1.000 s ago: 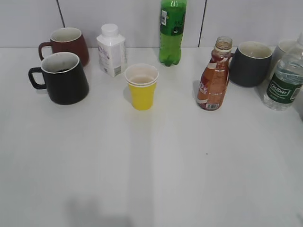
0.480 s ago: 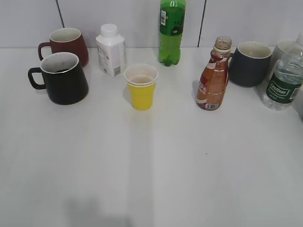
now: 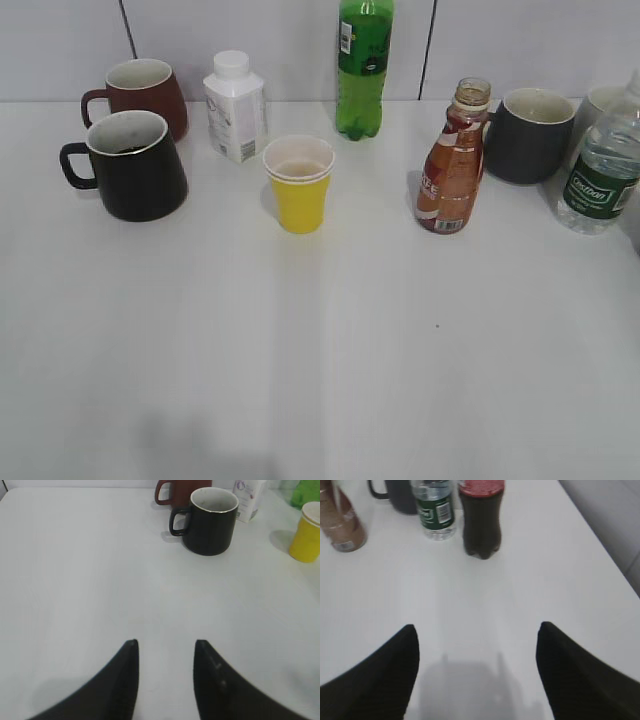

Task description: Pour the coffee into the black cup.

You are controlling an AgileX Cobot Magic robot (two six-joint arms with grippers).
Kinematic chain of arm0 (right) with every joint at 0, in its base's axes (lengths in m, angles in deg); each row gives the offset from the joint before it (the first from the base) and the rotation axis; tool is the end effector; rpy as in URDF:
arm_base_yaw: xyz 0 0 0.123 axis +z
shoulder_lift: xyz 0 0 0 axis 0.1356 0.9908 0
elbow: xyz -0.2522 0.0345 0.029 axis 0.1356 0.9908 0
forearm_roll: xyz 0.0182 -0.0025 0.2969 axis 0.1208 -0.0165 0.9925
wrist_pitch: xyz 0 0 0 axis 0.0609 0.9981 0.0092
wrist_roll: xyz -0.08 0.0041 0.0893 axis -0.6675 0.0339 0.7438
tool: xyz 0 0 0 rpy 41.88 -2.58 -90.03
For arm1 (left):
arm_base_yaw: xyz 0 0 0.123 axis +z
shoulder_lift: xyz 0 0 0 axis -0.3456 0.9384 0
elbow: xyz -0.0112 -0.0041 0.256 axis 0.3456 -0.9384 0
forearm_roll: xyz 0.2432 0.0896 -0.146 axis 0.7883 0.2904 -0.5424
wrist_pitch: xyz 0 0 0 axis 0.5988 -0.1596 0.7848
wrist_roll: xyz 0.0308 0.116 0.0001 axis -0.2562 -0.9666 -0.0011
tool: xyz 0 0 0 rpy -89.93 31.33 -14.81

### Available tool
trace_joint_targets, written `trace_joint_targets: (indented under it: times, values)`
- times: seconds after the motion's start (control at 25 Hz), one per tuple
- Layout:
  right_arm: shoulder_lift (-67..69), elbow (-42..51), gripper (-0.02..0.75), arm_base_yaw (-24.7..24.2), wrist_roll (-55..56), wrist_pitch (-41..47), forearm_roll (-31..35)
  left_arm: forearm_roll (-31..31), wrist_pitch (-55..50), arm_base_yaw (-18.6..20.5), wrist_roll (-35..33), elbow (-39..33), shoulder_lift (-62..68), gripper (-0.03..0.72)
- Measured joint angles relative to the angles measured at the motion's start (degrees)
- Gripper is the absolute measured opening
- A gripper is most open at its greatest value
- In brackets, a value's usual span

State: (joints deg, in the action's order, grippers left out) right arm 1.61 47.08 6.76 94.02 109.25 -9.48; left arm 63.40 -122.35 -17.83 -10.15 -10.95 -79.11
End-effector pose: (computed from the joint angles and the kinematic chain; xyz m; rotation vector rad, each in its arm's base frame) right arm 0.0889 -0.0109 0.2890 0.1753 2.0142 -0.0227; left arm 0.0863 -0.0068 0.2939 0.0206 2.0186 -0.0568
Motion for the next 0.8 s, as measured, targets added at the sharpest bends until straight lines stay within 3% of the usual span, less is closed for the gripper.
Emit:
trace_joint_targets:
  times: [0.8]
  values:
    - [0.0,0.0,0.570,0.0,0.0,0.0,0.0,0.0,0.0,0.0,0.0,0.0,0.0,0.242]
